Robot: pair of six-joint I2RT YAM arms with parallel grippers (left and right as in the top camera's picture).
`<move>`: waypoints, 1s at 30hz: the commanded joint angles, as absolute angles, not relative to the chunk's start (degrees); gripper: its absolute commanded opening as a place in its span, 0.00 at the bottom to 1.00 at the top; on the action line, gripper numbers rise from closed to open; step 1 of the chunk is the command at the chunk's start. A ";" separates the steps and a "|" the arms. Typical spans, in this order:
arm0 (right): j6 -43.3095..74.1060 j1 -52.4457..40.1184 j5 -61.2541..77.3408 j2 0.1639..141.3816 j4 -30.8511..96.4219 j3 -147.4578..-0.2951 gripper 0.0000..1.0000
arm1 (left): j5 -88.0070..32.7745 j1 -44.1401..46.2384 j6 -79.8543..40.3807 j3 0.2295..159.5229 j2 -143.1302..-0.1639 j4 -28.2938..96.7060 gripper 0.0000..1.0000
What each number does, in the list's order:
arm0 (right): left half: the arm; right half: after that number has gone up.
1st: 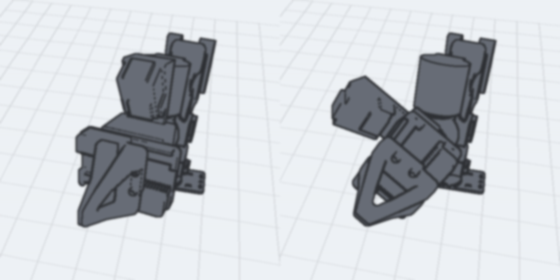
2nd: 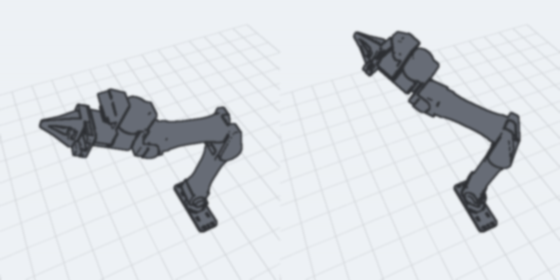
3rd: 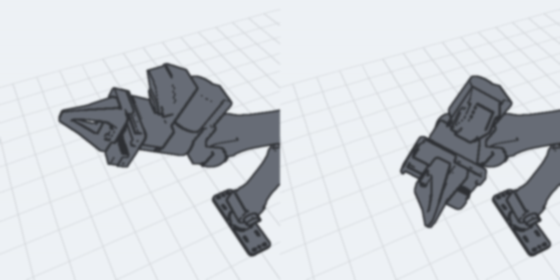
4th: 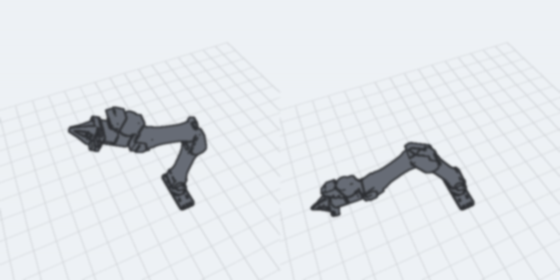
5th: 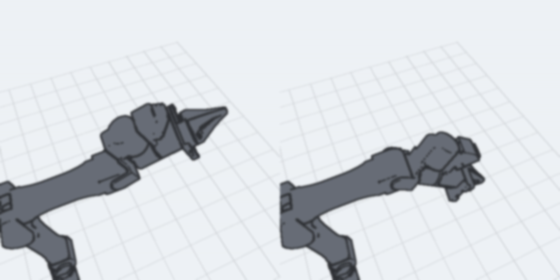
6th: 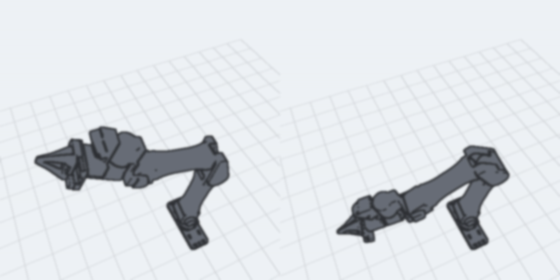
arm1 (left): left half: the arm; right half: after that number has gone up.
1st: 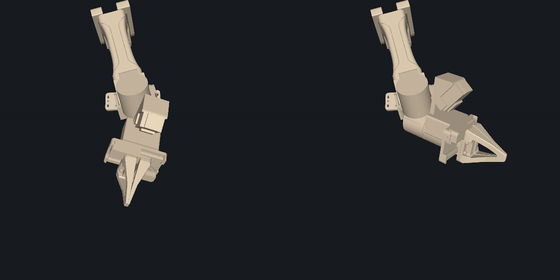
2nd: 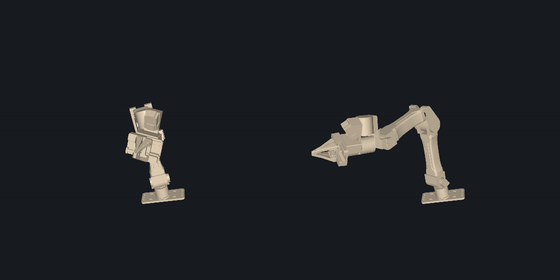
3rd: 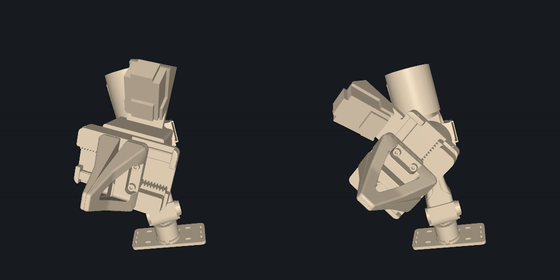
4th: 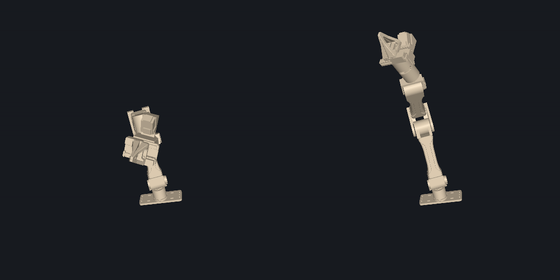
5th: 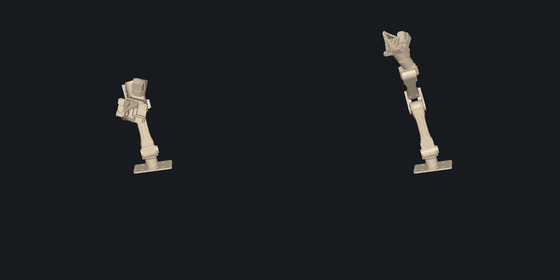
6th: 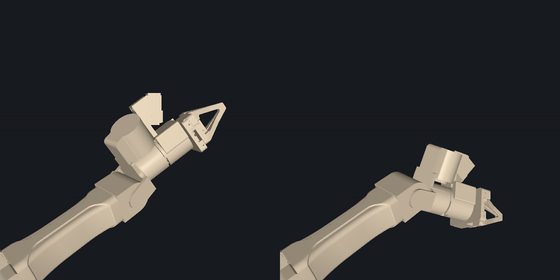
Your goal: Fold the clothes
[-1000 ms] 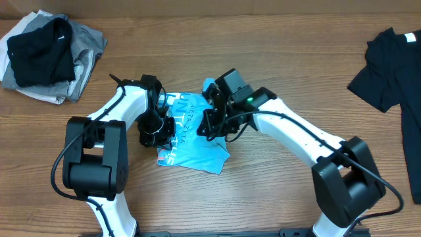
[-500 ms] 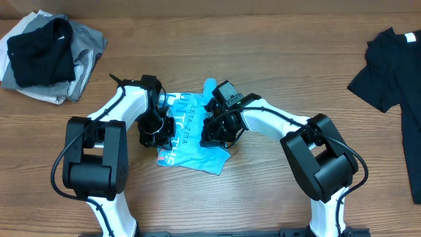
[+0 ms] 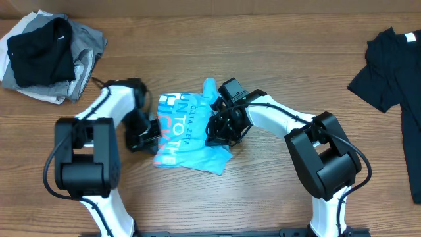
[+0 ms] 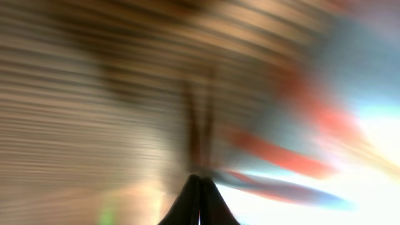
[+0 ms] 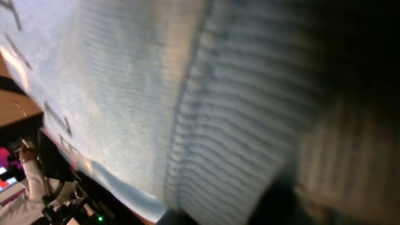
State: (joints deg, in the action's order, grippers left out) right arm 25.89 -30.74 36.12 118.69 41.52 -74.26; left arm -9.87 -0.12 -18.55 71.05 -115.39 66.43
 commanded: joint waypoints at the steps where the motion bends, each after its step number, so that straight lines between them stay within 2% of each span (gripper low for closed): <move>1: 27.42 -27.99 24.43 120.27 42.63 -72.82 0.04 | -0.43 -3.84 -20.62 69.54 -117.97 67.29 0.04; 10: 27.35 -28.03 21.87 115.92 48.25 -76.75 0.06 | -2.13 -4.78 -20.67 71.66 -115.44 68.01 0.04; 11: 27.18 -28.05 21.85 115.20 48.56 -77.01 0.17 | -3.42 -4.78 -19.79 71.79 -114.56 67.68 0.04; 12: 27.00 -28.05 21.87 113.99 48.90 -77.41 0.45 | -5.45 -4.78 -18.52 71.81 -113.49 67.18 0.04; 13: 27.00 -28.05 21.87 113.06 49.25 -77.71 0.65 | -7.86 -4.78 -17.10 71.81 -112.42 66.65 0.04; 14: 27.00 -28.05 21.87 112.36 49.54 -78.02 0.89 | -10.68 -4.78 -15.38 71.81 -111.33 66.11 0.04; 15: 26.98 -27.62 21.85 110.85 50.17 -78.91 1.00 | -15.53 -4.78 -12.71 71.81 -109.60 65.52 0.12; 17: 26.83 -26.83 21.85 109.47 50.52 -79.88 1.00 | -20.49 -4.75 -9.76 71.81 -108.57 65.32 0.20; 20: 25.50 -25.71 21.89 107.77 50.46 -81.23 1.00 | -26.65 -4.71 -4.86 71.64 -108.57 65.36 0.41; 28: 22.22 -22.15 21.87 105.54 53.23 -88.03 1.00 | -34.54 -0.82 -1.83 70.15 -108.57 65.80 0.44; 29: 22.22 -21.32 21.87 105.54 53.63 -88.75 1.00 | -34.63 0.21 -1.89 69.80 -108.57 65.54 0.57; 30: 22.22 -20.53 21.89 105.54 53.87 -89.23 1.00 | -34.59 1.50 -1.91 69.36 -108.57 64.86 0.76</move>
